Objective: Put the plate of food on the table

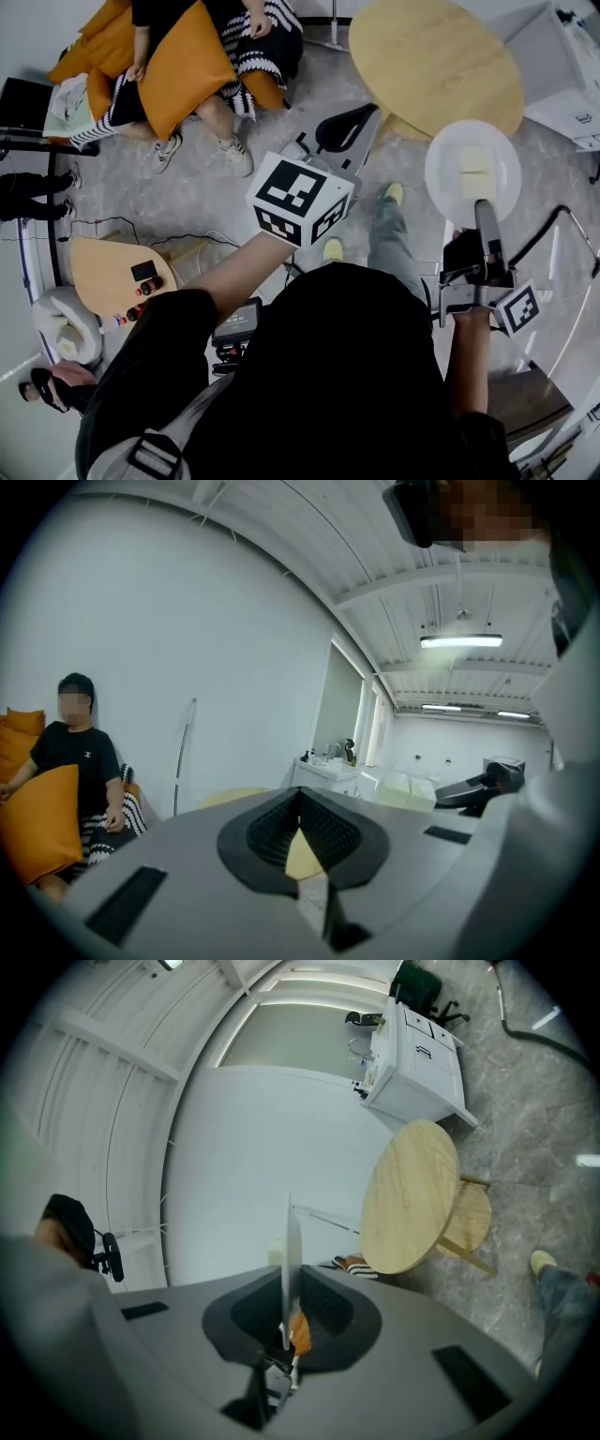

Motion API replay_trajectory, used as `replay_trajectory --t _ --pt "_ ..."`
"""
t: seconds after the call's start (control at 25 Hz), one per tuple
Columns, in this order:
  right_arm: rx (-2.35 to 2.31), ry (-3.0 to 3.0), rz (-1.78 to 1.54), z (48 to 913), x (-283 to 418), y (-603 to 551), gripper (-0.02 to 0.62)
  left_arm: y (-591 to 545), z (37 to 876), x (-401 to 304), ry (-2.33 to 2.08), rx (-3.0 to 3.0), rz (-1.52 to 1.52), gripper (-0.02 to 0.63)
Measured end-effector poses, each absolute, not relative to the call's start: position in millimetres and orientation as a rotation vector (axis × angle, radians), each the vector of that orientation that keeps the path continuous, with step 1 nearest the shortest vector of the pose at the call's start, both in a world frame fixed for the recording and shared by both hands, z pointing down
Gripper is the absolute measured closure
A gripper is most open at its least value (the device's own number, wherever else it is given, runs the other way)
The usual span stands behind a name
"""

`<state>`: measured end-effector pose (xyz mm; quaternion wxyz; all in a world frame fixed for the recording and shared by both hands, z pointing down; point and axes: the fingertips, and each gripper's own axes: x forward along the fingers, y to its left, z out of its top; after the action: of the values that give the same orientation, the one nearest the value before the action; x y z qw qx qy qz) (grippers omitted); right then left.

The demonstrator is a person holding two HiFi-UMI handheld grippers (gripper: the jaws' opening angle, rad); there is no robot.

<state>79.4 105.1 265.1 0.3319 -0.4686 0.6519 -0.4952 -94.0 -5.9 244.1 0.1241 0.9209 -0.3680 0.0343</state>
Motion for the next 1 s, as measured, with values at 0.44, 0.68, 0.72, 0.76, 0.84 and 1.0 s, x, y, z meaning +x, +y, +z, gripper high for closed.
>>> replay_trajectory --t 0.44,0.68,0.72,0.76,0.84,1.0 --pt "-1.188 1.717 -1.326 272 94 72 0.569 -43 261 -74 -1.070 2.643 0.154 0.600" --pt "-1.183 1.724 -1.365 282 104 50 0.569 -62 283 -56 -1.038 2.613 0.229 0.600" --pt "-1.181 1.726 -1.368 282 106 45 0.569 -66 285 -53 -1.034 2.610 0.237 0.600" --pt "-1.180 1.727 -1.370 282 108 41 0.569 -70 286 -50 -1.031 2.606 0.240 0.600" --pt "-1.180 1.729 -1.373 281 110 32 0.569 -77 287 -47 -1.030 2.600 0.242 0.600" --pt "-1.156 1.727 -1.380 281 113 15 0.569 -94 291 -42 -1.033 2.585 0.246 0.600"
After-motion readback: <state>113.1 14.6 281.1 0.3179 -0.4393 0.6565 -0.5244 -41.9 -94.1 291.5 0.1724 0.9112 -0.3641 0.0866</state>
